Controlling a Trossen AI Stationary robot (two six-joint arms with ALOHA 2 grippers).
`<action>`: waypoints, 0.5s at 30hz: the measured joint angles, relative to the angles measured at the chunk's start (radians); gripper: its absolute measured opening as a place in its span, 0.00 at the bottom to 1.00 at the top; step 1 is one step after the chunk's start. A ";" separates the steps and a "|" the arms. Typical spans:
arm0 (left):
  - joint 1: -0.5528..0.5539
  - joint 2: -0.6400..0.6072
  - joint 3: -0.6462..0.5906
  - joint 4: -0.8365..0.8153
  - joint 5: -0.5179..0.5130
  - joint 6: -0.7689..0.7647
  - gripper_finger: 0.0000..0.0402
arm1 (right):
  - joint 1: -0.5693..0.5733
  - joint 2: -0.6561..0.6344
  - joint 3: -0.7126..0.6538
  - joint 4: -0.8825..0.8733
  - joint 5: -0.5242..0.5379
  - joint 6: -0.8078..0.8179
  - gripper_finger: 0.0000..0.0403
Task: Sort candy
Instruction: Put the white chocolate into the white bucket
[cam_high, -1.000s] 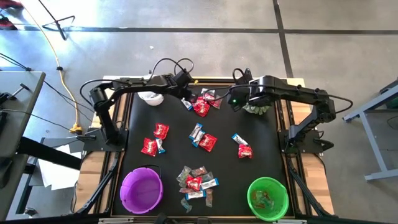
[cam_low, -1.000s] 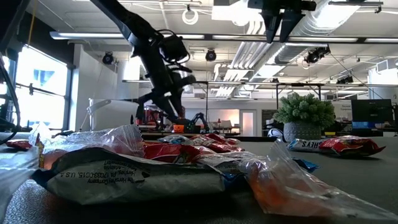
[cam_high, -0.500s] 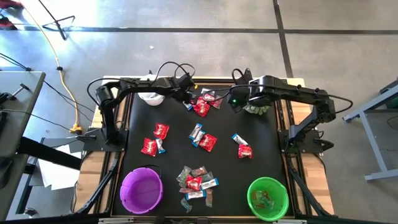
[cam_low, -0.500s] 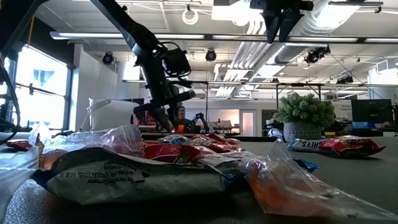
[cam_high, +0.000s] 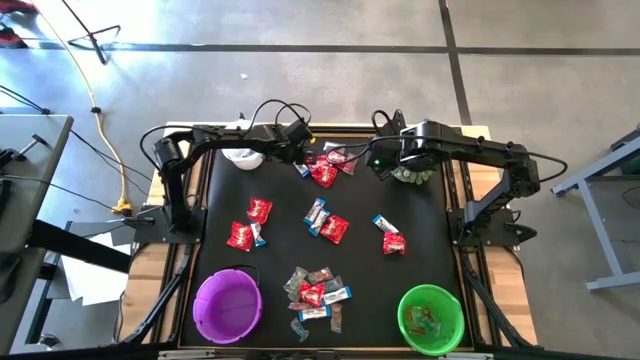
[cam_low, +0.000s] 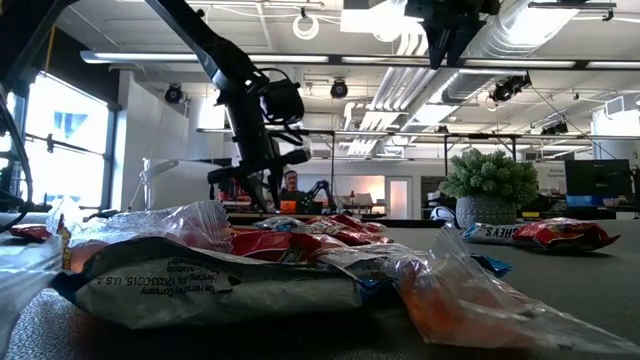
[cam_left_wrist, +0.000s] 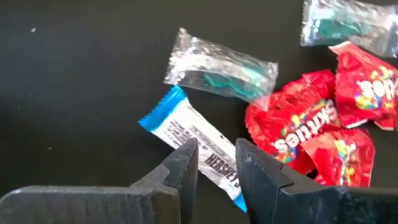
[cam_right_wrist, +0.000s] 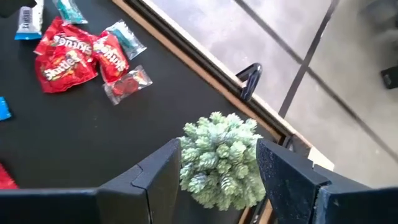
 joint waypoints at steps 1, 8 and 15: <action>0.000 0.000 0.000 0.000 0.000 -0.013 0.23 | 0.000 0.000 0.000 0.000 0.011 -0.009 0.51; -0.007 0.019 0.000 -0.003 0.049 -0.088 0.23 | -0.011 0.000 0.000 0.000 0.034 -0.068 0.51; -0.007 0.084 0.006 0.012 0.089 -0.155 0.23 | -0.019 0.000 0.000 0.000 0.035 -0.092 0.51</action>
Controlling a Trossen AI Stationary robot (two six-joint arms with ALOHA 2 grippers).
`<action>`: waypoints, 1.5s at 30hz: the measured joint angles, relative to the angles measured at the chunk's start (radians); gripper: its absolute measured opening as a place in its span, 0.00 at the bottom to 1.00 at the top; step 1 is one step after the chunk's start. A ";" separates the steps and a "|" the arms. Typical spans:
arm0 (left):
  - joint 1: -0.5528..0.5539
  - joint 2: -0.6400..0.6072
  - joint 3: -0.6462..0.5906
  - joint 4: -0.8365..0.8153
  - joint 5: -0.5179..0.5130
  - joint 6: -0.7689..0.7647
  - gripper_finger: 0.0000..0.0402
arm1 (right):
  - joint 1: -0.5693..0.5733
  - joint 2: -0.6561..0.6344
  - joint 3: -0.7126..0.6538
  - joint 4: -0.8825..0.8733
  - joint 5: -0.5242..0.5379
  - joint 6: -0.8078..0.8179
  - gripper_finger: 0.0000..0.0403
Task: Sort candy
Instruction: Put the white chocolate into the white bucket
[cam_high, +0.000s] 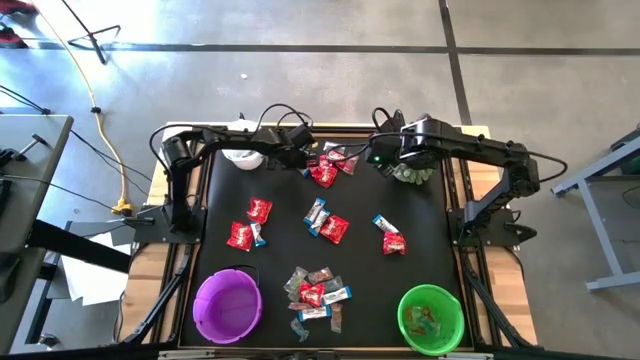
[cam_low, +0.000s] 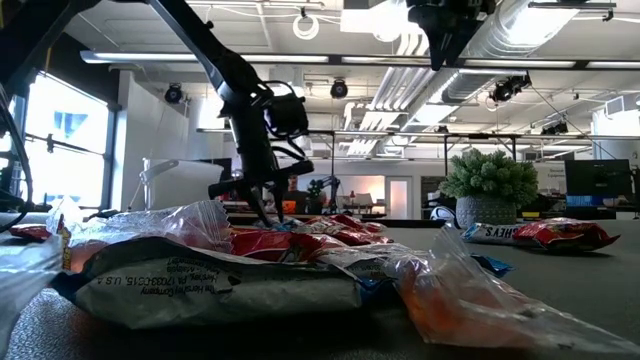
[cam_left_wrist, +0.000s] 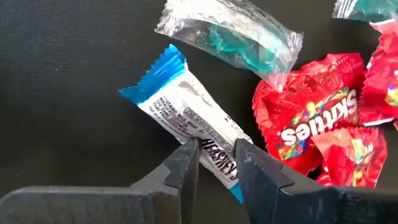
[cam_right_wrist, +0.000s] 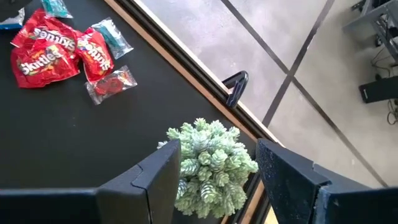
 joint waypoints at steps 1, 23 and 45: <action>0.000 0.005 -0.001 0.002 -0.003 -0.008 0.23 | 0.000 0.000 0.000 0.000 0.000 -0.003 0.51; 0.000 0.006 -0.005 0.022 -0.007 0.130 0.01 | -0.013 0.000 0.000 0.000 0.002 -0.021 0.51; -0.055 -0.317 -0.008 -0.043 -0.053 0.236 0.00 | -0.013 0.000 0.000 0.012 0.002 -0.018 0.51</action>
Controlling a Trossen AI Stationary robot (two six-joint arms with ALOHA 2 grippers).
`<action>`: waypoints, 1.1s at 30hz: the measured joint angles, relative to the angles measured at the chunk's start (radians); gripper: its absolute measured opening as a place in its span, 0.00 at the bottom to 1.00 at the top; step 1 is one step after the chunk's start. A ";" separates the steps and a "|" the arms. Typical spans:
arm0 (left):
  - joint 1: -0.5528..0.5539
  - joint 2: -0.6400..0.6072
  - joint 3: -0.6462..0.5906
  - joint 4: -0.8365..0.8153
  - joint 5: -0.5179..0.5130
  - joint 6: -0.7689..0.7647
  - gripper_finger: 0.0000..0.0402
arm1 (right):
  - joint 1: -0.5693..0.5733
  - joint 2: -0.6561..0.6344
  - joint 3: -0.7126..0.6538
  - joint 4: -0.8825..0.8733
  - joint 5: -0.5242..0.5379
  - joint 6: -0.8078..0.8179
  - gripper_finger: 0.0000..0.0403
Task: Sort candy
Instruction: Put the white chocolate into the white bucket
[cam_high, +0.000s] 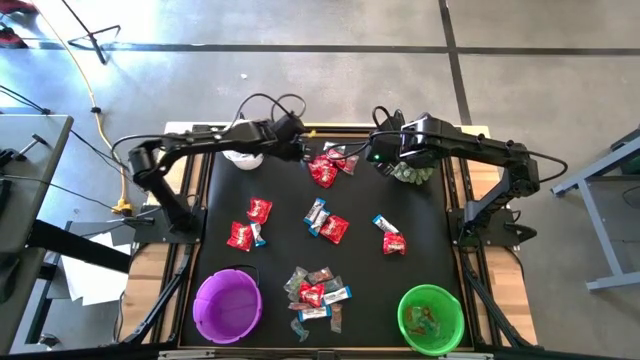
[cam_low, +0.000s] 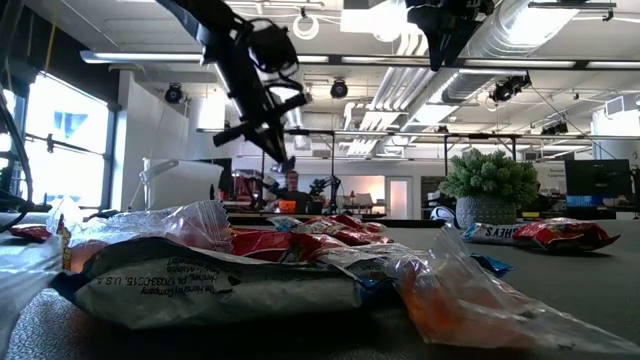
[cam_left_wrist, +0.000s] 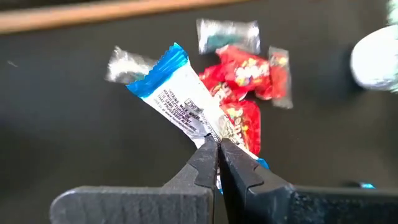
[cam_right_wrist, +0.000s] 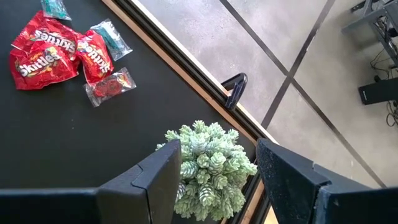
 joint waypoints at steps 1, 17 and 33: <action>-0.002 -0.022 0.000 -0.006 -0.014 0.006 0.00 | 0.000 0.000 0.000 0.000 0.000 0.000 0.51; 0.017 -0.395 0.002 -0.336 -0.389 0.041 0.00 | 0.000 0.000 0.000 0.000 -0.019 0.027 0.51; 0.183 -0.403 0.002 -0.518 -0.465 0.217 0.00 | 0.000 0.000 0.000 0.000 -0.031 0.079 0.51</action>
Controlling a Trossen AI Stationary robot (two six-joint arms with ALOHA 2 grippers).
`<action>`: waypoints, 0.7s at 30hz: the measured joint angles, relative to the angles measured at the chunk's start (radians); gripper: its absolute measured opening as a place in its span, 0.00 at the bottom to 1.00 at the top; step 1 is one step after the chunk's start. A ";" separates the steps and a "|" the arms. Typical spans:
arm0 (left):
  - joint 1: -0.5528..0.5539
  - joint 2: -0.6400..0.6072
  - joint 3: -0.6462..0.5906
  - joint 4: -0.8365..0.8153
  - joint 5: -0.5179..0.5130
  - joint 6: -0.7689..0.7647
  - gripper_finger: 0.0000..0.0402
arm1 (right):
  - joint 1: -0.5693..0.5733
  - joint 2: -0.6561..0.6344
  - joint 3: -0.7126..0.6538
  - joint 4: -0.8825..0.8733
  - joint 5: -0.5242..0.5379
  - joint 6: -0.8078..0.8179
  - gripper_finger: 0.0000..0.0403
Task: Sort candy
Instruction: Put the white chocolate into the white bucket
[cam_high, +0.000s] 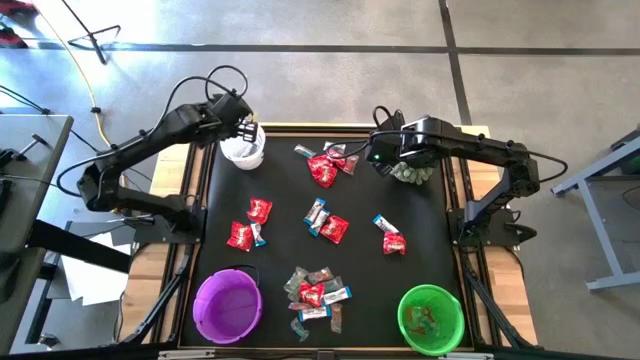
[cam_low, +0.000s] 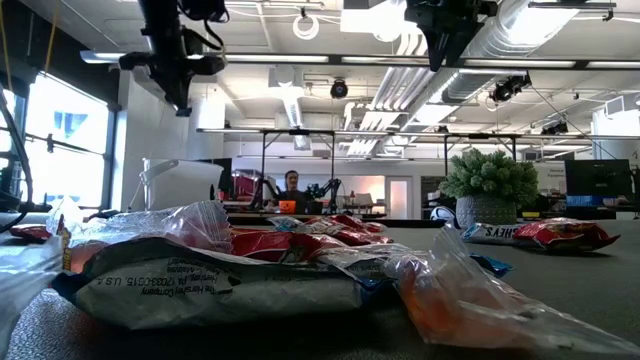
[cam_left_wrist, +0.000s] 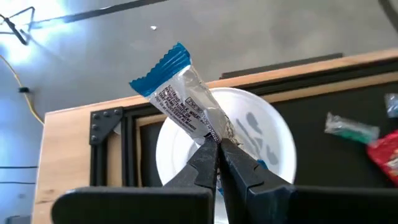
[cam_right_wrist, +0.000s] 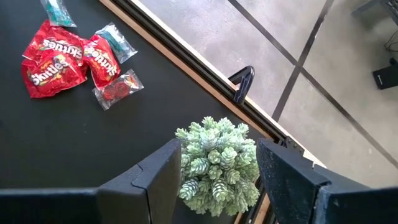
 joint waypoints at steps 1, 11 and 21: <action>0.005 0.006 0.000 0.000 0.007 0.016 0.00 | 0.000 0.000 0.000 0.000 0.000 0.000 0.51; 0.011 0.033 0.000 0.003 0.086 0.205 0.09 | 0.000 0.000 0.000 0.000 0.000 -0.003 0.51; 0.011 0.033 0.000 0.045 0.251 0.199 0.19 | -0.002 0.000 0.000 0.000 -0.073 -0.002 0.51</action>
